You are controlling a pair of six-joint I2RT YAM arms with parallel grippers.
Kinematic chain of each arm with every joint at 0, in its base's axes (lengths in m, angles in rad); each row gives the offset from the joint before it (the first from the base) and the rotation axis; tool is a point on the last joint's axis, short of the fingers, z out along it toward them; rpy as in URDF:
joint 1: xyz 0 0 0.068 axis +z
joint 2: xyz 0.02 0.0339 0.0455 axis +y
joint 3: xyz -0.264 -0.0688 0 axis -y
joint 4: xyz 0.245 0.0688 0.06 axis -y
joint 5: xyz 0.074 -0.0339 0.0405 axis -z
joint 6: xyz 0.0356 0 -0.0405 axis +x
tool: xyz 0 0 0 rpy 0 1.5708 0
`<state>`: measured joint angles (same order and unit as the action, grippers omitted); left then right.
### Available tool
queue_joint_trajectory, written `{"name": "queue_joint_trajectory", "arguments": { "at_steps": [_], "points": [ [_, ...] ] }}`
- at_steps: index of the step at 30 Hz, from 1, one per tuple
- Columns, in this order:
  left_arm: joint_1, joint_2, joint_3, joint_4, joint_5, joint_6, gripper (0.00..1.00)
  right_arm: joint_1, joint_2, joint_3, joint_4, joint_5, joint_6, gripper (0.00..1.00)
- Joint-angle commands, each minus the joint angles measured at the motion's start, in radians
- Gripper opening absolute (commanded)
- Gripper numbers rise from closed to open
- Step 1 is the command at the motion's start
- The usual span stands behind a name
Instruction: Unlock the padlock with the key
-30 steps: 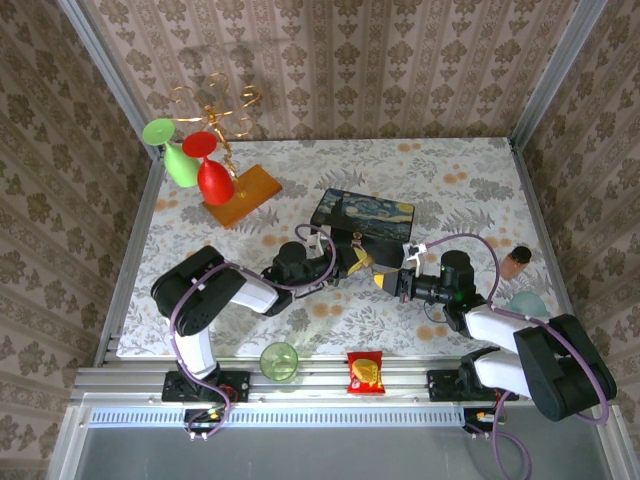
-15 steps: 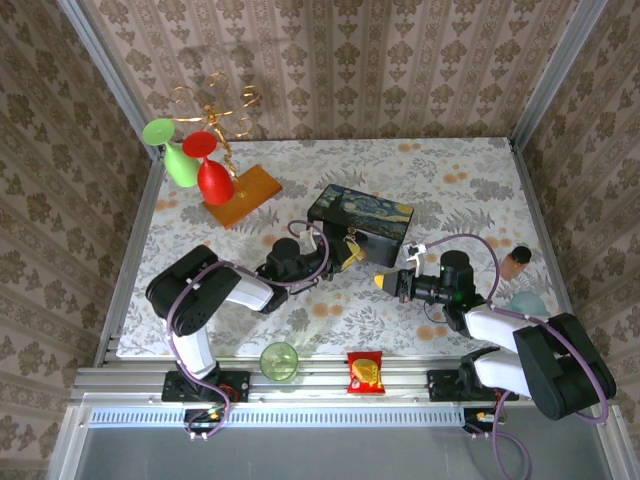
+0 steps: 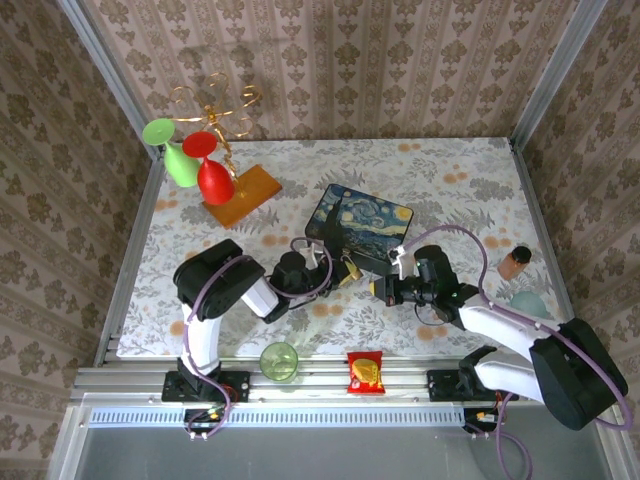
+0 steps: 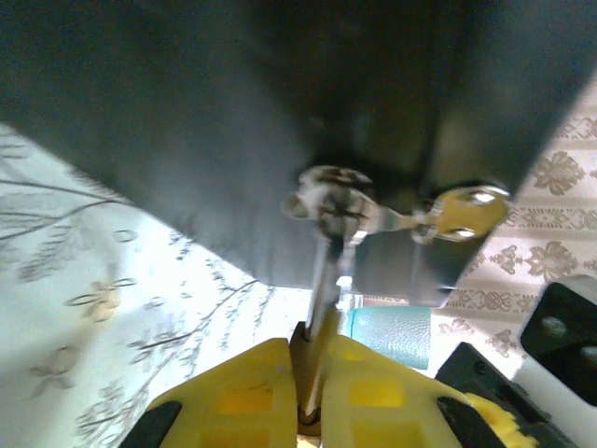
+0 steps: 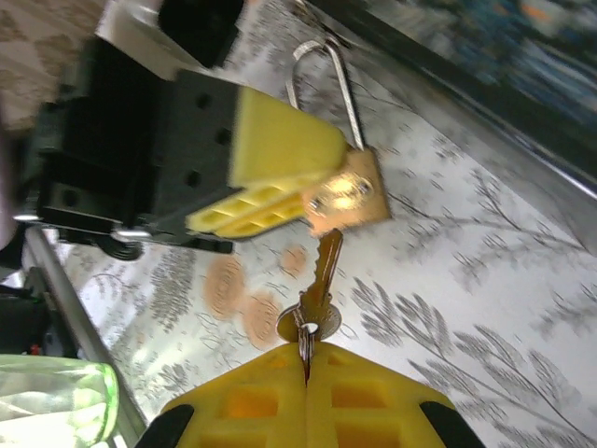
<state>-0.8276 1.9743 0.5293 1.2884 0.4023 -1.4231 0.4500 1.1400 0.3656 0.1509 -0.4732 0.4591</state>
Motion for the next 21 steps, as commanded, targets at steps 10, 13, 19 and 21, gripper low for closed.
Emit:
{"name": "queue_joint_trajectory", "arguments": {
  "at_steps": [10,13,19,21],
  "points": [
    [-0.034,-0.139,-0.129,-0.128,-0.241,0.118,0.46,0.025,-0.052,0.036,-0.134,0.023,-0.043,0.00],
    [-0.040,-0.256,-0.164,-0.228,-0.294,0.172,0.58,0.044,-0.098,0.041,-0.134,-0.036,-0.087,0.00],
    [-0.116,-0.605,-0.064,-0.743,-0.412,0.426,0.62,0.131,-0.150,0.084,-0.193,-0.009,-0.169,0.00],
    [-0.136,-0.684,-0.016,-0.837,-0.400,0.507,0.62,0.165,-0.165,0.084,-0.188,0.006,-0.194,0.00]
  ]
}}
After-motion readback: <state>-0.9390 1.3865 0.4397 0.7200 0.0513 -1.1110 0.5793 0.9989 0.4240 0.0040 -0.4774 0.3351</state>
